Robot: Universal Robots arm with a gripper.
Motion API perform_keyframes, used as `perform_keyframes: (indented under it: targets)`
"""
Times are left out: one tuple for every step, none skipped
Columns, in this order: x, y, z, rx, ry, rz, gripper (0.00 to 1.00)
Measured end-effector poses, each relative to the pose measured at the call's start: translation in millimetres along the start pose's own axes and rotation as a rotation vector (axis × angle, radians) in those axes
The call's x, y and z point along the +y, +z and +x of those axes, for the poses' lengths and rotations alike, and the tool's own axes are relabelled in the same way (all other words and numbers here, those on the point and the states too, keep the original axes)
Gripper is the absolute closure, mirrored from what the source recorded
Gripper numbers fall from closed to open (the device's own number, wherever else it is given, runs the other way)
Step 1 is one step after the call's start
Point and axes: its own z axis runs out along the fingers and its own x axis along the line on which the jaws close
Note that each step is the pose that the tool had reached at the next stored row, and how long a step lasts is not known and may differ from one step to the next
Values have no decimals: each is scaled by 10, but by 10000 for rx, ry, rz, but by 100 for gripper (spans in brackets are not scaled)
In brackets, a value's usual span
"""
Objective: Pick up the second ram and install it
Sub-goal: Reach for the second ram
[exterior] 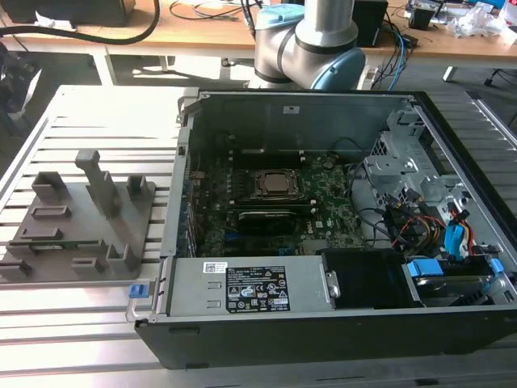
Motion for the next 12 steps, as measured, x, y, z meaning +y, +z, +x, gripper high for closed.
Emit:
perform_keyframes:
  targets:
    - [-67, 0, 18, 0, 0, -1, 89]
    - [-119, 2, 27, -1, -1, -1, 89]
    - [-188, 9, 34, 0, 0, 0, 89]
    - [-236, 15, 37, -2, -1, -1, 89]
    - [-250, 18, 39, -2, -1, -1, 89]
    - [-250, 18, 39, -1, 0, 0, 89]
    - [-251, 18, 39, -1, 0, 0, 89]
    - [-252, 18, 39, -1, -1, 0, 89]
    - [-252, 18, 39, -1, 0, 0, 89]
    - [-252, 18, 39, -1, 0, 0, 89]
    - [-252, 18, 39, 0, 0, 0, 89]
    - [-253, 18, 39, -1, -1, 0, 89]
